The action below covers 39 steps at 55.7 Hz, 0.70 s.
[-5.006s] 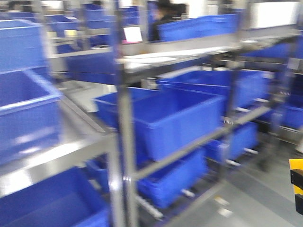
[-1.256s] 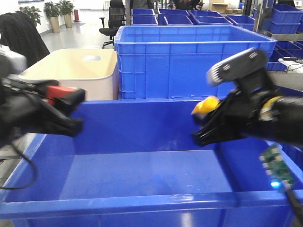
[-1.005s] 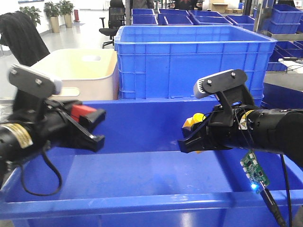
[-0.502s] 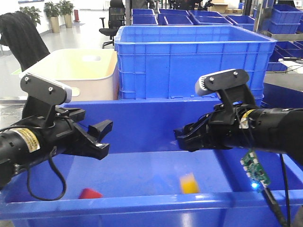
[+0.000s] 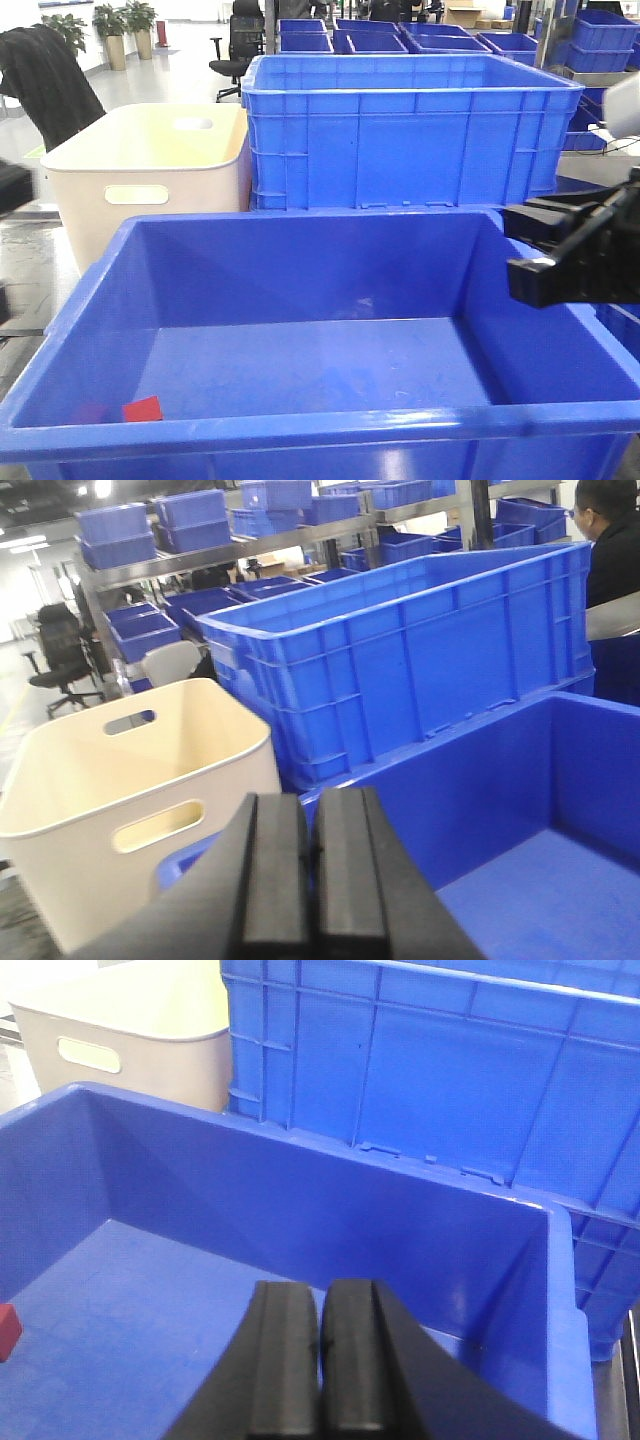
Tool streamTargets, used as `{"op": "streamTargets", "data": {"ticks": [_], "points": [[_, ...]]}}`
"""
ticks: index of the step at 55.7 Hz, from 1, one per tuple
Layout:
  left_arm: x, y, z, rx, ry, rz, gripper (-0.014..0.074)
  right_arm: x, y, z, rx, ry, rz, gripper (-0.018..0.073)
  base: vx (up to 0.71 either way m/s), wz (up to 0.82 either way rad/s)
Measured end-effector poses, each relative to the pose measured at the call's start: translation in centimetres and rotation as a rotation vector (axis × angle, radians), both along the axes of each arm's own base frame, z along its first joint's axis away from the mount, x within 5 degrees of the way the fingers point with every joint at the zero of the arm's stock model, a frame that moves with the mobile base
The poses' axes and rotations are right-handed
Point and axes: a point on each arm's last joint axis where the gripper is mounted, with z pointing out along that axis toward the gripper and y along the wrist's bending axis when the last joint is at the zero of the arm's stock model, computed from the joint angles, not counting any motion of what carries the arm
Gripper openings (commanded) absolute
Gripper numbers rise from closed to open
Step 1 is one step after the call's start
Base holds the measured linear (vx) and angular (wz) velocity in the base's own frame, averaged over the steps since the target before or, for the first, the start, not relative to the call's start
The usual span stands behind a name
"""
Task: Pick red and yellow blocks into blue bin
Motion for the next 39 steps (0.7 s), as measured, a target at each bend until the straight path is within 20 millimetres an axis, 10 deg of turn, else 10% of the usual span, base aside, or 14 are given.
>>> {"op": "streamTargets", "data": {"ticks": [39], "points": [[-3.8, 2.0, 0.3, -0.028, -0.077, 0.014, -0.0008, -0.4, -0.2, -0.1, -0.001, 0.001, 0.000, -0.0012, 0.00, 0.00]]}}
